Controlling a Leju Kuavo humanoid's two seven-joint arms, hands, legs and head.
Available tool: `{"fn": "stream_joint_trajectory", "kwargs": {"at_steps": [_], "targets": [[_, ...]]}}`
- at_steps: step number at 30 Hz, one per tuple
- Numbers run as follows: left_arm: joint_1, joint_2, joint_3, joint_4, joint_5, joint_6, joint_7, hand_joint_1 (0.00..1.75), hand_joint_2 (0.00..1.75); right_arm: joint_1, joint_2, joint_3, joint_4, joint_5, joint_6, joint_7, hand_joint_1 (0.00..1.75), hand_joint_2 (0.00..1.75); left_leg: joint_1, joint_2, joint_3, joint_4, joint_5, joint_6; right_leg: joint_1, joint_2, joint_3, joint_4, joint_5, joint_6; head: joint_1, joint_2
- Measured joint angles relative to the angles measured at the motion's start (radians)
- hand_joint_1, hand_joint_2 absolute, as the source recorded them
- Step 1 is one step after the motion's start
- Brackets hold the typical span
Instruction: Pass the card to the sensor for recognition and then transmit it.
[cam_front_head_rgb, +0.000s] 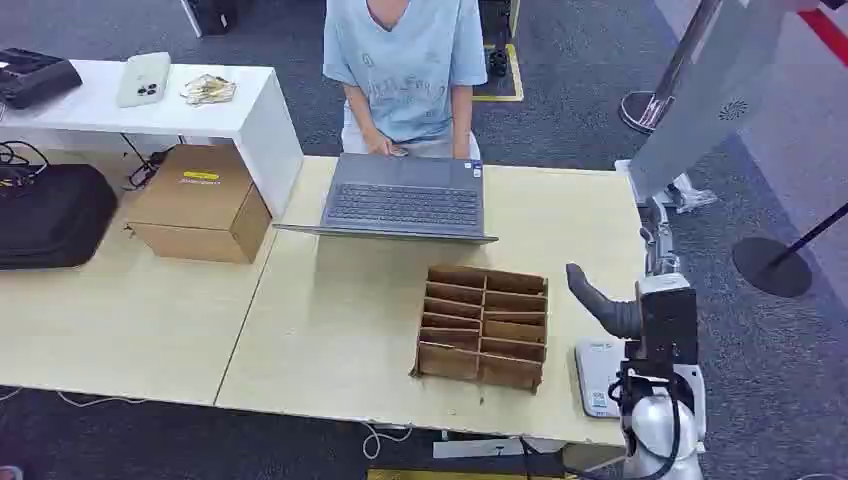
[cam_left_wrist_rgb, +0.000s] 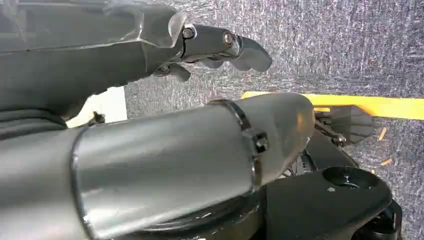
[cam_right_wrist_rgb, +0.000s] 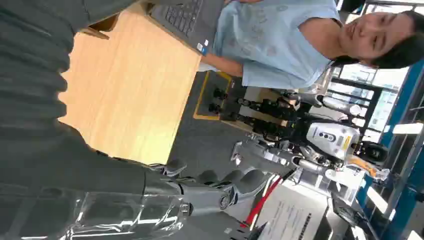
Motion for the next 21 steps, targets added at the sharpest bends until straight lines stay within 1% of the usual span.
{"fn": "stream_joint_trajectory", "kwargs": {"at_steps": [10,16,21], "targets": [[-0.002,0.0,-0.016,0.0,0.0,0.0,0.0,0.0,0.0,-0.044,-0.026,0.036,0.022,0.192,-0.123,0.039,0.0,1.75,0.0,0.0,0.0,0.0,0.0,0.0,0.0,0.0,0.0,0.0,0.0,0.0,0.0,0.0],[-0.003,0.0,-0.028,0.0,-0.002,0.0,0.002,0.0,0.0,-0.083,-0.049,0.07,0.048,0.295,-0.178,0.065,0.0,1.75,0.0,0.0,0.0,0.0,0.0,0.0,0.0,0.0,0.0,0.0,0.0,0.0,0.0,0.0],[-0.008,-0.001,-0.042,0.0,-0.01,0.0,0.017,0.0,0.0,-0.149,-0.074,0.112,0.102,0.394,-0.207,0.085,0.0,1.75,0.0,0.0,0.0,0.0,0.0,0.0,0.0,0.0,0.0,0.0,0.001,0.0,0.0,0.0]]}}
